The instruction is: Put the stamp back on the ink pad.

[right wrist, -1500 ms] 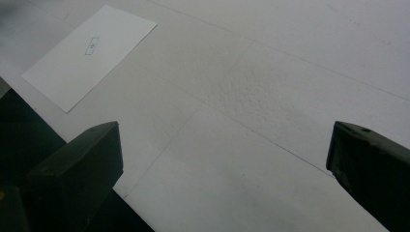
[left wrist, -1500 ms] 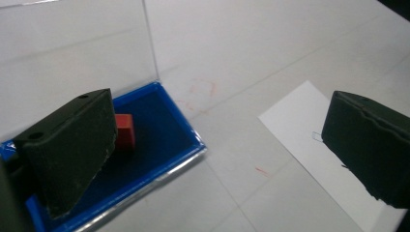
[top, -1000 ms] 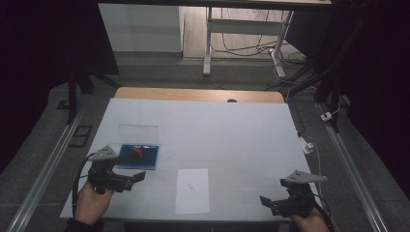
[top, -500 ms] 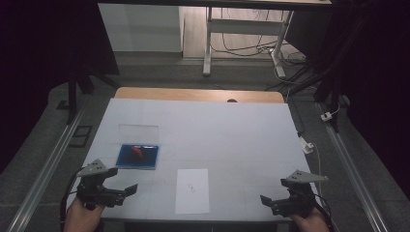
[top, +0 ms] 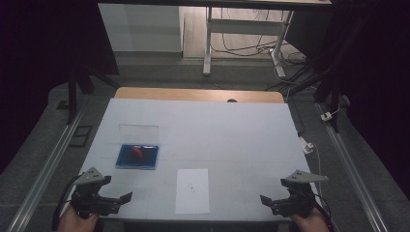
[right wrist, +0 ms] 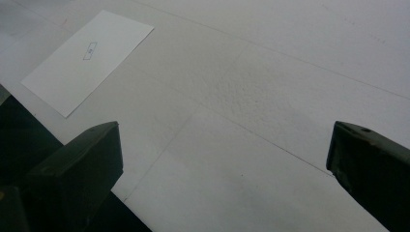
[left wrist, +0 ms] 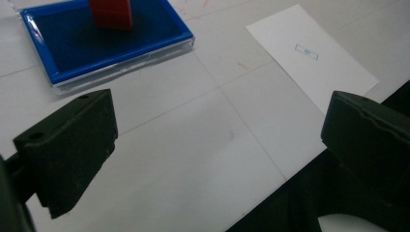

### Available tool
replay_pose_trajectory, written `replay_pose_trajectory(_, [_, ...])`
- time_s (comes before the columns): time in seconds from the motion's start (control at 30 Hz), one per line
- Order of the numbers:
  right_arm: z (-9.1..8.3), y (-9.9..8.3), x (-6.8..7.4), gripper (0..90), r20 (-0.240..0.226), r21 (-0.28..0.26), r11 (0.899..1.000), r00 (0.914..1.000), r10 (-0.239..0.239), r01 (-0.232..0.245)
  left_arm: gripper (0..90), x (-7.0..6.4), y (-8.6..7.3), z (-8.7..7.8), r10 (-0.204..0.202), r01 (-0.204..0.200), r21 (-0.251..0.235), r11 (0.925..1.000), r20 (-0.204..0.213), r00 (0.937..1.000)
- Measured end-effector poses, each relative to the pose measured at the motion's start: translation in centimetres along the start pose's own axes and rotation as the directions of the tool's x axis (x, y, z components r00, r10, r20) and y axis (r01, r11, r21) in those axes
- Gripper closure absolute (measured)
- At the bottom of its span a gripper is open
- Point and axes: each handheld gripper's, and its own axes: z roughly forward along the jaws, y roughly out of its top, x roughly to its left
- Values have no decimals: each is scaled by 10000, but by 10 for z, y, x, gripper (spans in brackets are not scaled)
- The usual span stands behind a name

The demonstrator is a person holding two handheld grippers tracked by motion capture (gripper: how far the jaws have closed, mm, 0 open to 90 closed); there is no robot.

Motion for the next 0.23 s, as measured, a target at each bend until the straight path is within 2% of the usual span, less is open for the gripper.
replay_pose_trajectory(0.23, [1,0,0,0,52,78,10000,10000,-50,50,5,1,0,1,-91,91,115,9999,34,10000])
